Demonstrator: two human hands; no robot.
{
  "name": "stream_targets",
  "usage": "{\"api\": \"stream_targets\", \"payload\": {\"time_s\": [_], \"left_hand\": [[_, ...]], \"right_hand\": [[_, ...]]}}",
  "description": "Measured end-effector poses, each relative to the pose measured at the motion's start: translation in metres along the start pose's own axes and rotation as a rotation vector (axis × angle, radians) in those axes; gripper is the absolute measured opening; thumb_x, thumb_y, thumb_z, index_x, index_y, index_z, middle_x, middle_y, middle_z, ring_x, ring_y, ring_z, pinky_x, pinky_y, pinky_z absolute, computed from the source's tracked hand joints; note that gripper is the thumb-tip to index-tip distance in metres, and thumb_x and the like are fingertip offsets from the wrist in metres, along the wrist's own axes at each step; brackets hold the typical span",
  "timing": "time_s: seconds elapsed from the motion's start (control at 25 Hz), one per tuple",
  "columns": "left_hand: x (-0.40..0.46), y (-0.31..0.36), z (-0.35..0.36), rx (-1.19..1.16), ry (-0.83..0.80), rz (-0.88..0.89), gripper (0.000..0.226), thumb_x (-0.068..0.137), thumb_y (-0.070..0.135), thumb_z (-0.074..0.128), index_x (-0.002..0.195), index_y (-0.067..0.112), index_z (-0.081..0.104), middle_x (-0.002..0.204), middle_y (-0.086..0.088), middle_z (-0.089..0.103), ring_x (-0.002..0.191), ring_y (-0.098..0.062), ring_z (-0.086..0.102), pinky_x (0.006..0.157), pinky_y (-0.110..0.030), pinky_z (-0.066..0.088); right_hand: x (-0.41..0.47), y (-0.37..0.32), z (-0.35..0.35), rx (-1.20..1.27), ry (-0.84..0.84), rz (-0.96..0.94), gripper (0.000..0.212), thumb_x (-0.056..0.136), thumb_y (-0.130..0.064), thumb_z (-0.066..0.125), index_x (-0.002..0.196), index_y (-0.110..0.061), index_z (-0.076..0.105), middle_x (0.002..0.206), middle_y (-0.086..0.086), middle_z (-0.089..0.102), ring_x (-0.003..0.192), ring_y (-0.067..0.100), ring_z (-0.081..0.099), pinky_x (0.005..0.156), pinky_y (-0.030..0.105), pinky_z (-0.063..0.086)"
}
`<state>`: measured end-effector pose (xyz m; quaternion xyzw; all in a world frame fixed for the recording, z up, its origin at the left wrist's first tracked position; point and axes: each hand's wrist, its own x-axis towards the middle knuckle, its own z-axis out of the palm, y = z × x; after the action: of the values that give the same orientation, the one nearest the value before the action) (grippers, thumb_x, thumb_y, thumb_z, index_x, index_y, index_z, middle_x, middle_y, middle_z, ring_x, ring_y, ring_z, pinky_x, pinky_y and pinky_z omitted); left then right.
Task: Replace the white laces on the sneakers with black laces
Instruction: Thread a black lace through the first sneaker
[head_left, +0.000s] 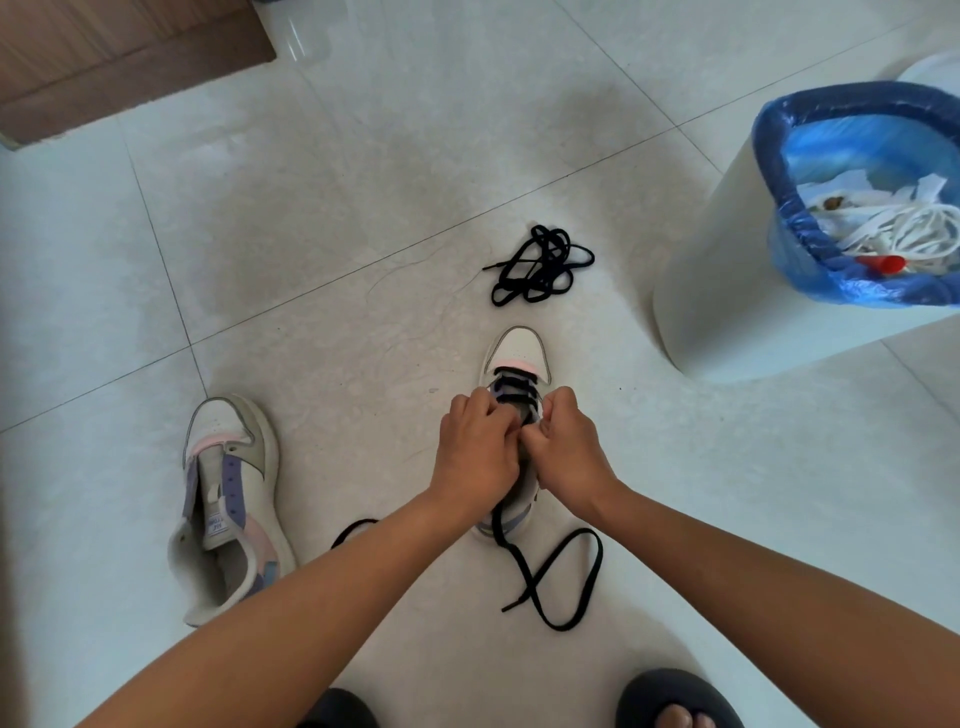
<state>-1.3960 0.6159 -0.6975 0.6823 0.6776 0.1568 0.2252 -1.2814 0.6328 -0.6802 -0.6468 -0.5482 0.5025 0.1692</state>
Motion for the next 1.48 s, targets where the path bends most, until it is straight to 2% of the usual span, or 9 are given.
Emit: {"api": "stream_targets", "payload": {"time_s": [0.16, 0.4, 0.6, 0.84, 1.0, 1.08, 1.24, 1.32, 1.48], "left_hand": [[-0.012, -0.007, -0.004, -0.023, -0.09, -0.05, 0.014, 0.09, 0.011, 0.054, 0.089, 0.003, 0.065, 0.095, -0.011, 0.052, 0.091, -0.027, 0.044, 0.08, -0.037, 0.041], [-0.032, 0.002, -0.012, 0.069, -0.018, 0.031, 0.032, 0.079, 0.028, 0.043, 0.056, 0.009, 0.055, 0.074, -0.01, 0.049, 0.063, -0.026, 0.049, 0.049, -0.032, 0.042], [-0.05, 0.003, -0.03, -0.108, -0.134, -0.113, 0.029, 0.095, 0.028, 0.048, 0.077, 0.01, 0.06, 0.084, 0.002, 0.045, 0.083, -0.017, 0.046, 0.076, -0.029, 0.04], [-0.068, 0.014, -0.056, 0.011, -0.352, 0.003, 0.033, 0.099, 0.033, 0.038, 0.078, 0.013, 0.055, 0.077, 0.002, 0.046, 0.074, -0.018, 0.049, 0.063, -0.026, 0.029], [-0.046, 0.005, -0.042, 0.098, -0.266, -0.244, 0.037, 0.101, 0.035, 0.031, 0.091, 0.012, 0.058, 0.088, 0.0, 0.043, 0.08, -0.018, 0.051, 0.065, -0.027, 0.036], [-0.038, 0.007, -0.03, 0.107, -0.343, -0.279, 0.041, 0.099, 0.039, 0.035, 0.1, 0.009, 0.062, 0.095, -0.004, 0.042, 0.088, -0.022, 0.053, 0.067, -0.029, 0.041], [-0.033, 0.012, -0.018, -0.079, -0.325, -0.41, 0.034, 0.095, 0.028, 0.046, 0.071, 0.008, 0.06, 0.094, -0.011, 0.04, 0.091, -0.031, 0.052, 0.072, -0.036, 0.045], [-0.035, 0.015, -0.023, -0.238, -0.232, -0.424, 0.038, 0.091, 0.016, 0.047, 0.053, 0.012, 0.046, 0.087, -0.012, 0.04, 0.089, -0.035, 0.054, 0.068, -0.035, 0.044], [-0.047, 0.017, -0.038, -0.334, -0.338, -0.258, 0.027, 0.095, 0.015, 0.046, 0.077, 0.006, 0.064, 0.08, -0.003, 0.042, 0.079, -0.015, 0.05, 0.068, -0.03, 0.044]], "right_hand": [[-0.005, -0.002, 0.003, -0.056, -0.029, -0.032, 0.015, 0.09, -0.006, 0.043, 0.086, -0.014, 0.031, 0.066, -0.003, 0.039, 0.054, 0.011, 0.031, 0.046, 0.018, 0.029], [-0.017, -0.004, 0.0, -0.08, -0.037, 0.0, 0.013, 0.093, -0.016, 0.044, 0.083, -0.016, 0.036, 0.064, -0.004, 0.043, 0.053, 0.011, 0.035, 0.048, 0.019, 0.031], [-0.04, -0.003, 0.01, -0.088, -0.106, 0.134, 0.036, 0.096, -0.026, 0.039, 0.069, -0.006, 0.051, 0.063, 0.005, 0.05, 0.058, 0.016, 0.045, 0.058, 0.035, 0.044], [-0.029, -0.014, -0.001, 0.568, -0.282, 0.548, 0.031, 0.097, -0.028, 0.048, 0.082, -0.007, 0.065, 0.051, -0.001, 0.031, 0.041, 0.01, 0.024, 0.04, 0.021, 0.028], [-0.036, -0.009, -0.003, 0.42, -0.236, 0.447, 0.028, 0.095, -0.028, 0.053, 0.083, -0.011, 0.071, 0.065, 0.002, 0.046, 0.059, 0.013, 0.039, 0.058, 0.022, 0.04], [-0.041, -0.007, -0.003, 0.435, -0.235, 0.429, 0.028, 0.095, -0.026, 0.052, 0.08, -0.013, 0.071, 0.08, 0.003, 0.065, 0.074, 0.017, 0.055, 0.073, 0.025, 0.047], [-0.041, -0.011, 0.002, 0.422, -0.245, 0.436, 0.028, 0.095, -0.022, 0.052, 0.078, -0.012, 0.072, 0.1, 0.006, 0.071, 0.1, 0.021, 0.062, 0.099, 0.035, 0.046], [-0.038, -0.018, 0.001, 0.548, -0.278, 0.473, 0.028, 0.095, -0.02, 0.051, 0.077, -0.009, 0.07, 0.095, 0.007, 0.069, 0.095, 0.021, 0.062, 0.095, 0.033, 0.049], [-0.036, -0.023, -0.007, 0.704, -0.272, 0.505, 0.025, 0.095, -0.016, 0.051, 0.081, -0.005, 0.068, 0.079, 0.008, 0.069, 0.075, 0.019, 0.064, 0.073, 0.028, 0.05]]}}
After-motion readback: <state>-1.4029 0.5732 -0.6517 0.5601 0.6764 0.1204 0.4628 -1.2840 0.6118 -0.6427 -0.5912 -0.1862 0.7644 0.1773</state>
